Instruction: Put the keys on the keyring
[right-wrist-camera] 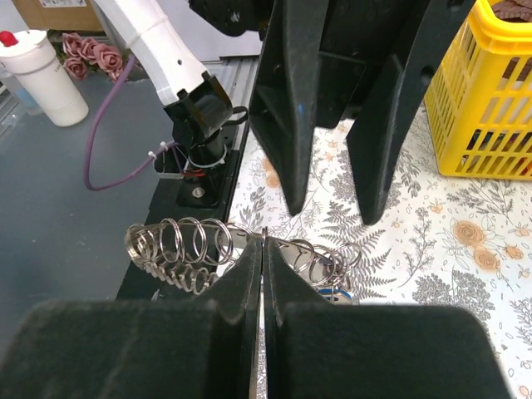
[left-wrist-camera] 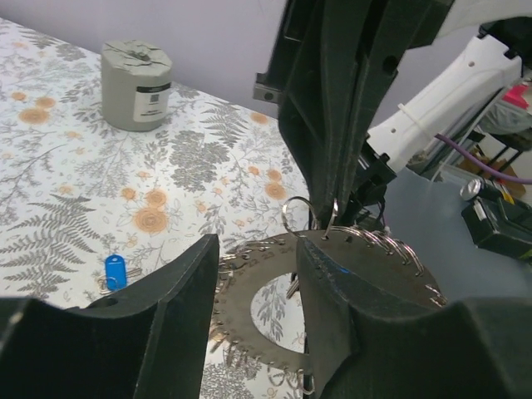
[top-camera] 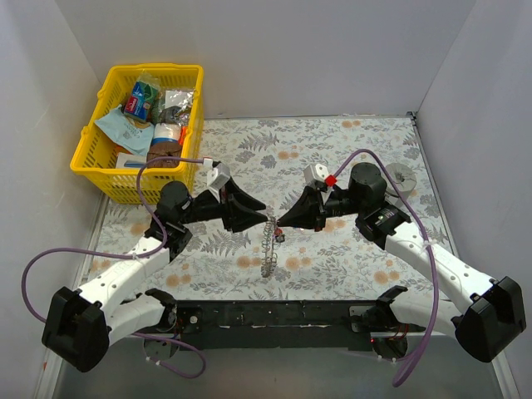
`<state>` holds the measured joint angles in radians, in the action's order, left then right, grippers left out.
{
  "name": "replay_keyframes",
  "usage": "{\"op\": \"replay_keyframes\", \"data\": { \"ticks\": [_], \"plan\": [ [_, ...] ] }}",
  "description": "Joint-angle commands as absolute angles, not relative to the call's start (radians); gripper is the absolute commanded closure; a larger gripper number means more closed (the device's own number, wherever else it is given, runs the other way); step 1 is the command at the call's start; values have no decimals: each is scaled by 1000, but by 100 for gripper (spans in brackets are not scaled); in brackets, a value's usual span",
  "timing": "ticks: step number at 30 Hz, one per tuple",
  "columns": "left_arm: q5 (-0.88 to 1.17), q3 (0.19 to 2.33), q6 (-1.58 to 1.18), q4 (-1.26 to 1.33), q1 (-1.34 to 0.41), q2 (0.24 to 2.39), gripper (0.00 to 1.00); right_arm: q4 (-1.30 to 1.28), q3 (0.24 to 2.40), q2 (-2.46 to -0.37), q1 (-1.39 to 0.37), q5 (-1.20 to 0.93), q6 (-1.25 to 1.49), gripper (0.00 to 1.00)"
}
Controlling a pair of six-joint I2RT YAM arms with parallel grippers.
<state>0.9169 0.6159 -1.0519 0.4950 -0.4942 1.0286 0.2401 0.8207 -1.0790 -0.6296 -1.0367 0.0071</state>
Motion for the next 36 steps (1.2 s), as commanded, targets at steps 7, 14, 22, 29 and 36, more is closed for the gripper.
{"op": "replay_keyframes", "data": {
  "ticks": [7,14,22,29,36],
  "plan": [
    [922,629,-950,511,-600,1011,52,368,825,-1057,-629,-1035,77,99],
    [884,614,-940,531,-612,992,54,400,816,-1060,-629,-1038,112,99],
    [881,634,-945,538,-630,1025,69,434,798,-1062,-629,-1042,138,99],
    [885,649,-930,526,-647,1046,95,437,792,-1054,-629,-1034,143,99],
    [885,666,-898,488,-660,1037,100,431,776,-1052,-629,-1006,149,99]
  ]
}}
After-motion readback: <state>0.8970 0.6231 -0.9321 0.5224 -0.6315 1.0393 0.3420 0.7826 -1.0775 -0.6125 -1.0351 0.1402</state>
